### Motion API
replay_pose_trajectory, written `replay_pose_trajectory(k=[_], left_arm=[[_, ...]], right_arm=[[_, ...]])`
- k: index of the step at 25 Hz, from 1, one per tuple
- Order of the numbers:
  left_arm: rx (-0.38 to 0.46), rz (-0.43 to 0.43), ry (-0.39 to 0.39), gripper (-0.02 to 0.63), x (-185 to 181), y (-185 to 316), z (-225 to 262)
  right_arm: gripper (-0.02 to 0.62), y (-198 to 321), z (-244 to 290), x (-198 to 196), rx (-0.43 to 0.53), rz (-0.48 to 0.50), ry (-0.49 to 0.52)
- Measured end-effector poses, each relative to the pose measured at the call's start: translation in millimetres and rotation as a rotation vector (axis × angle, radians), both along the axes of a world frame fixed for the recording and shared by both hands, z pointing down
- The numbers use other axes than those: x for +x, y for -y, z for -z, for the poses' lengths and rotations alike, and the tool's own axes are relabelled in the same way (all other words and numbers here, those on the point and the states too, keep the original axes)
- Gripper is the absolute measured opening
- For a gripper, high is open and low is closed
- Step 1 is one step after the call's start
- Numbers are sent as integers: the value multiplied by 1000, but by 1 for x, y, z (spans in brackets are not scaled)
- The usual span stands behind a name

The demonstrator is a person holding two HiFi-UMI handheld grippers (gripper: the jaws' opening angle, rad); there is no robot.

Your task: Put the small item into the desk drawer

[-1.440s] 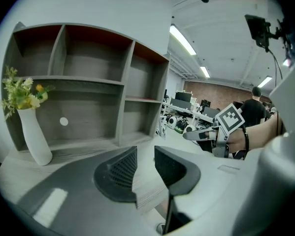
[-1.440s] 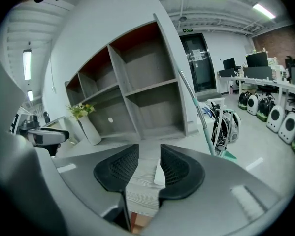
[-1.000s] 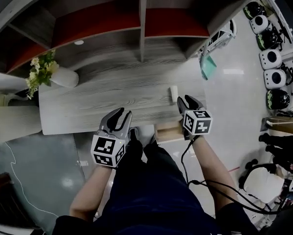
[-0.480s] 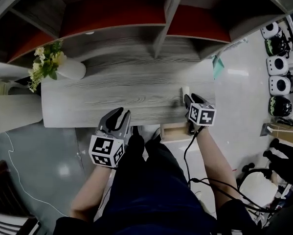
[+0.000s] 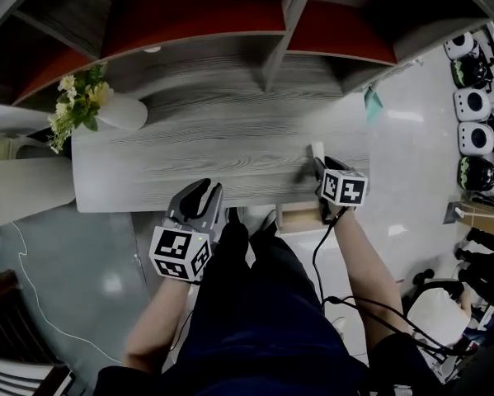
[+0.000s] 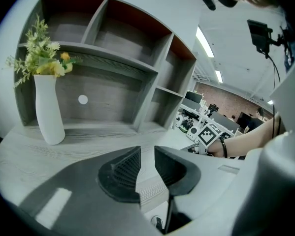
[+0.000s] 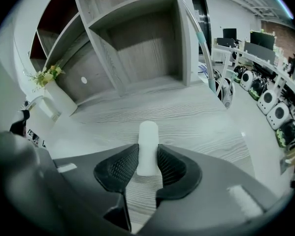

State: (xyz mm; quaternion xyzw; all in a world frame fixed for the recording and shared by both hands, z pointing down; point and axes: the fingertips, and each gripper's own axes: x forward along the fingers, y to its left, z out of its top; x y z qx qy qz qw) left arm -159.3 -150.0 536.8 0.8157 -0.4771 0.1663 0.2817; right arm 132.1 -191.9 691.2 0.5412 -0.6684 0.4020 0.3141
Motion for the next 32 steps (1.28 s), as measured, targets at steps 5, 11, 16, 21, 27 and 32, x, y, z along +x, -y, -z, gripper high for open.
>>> replay_pose_trajectory(k=[5, 11, 16, 21, 27, 32], left_arm=[[-11, -26, -12, 84, 9, -1, -1], [-7, -93, -27, 84, 36, -4, 4], [-8, -159, -31, 84, 55, -7, 3], [-5, -235, -40, 84, 85, -11, 7], [-10, -323, -47, 84, 119, -18, 8], [-31, -374, -33, 84, 139, -28, -3]], right_arm=[[126, -12, 8, -6, 22, 12, 31], [126, -32, 24, -5, 73, -24, 93], [126, -49, 38, -6, 129, -50, 150], [126, -73, 56, -4, 193, -28, 169], [126, -113, 58, -6, 208, -37, 202], [126, -145, 45, -11, 168, -30, 209]])
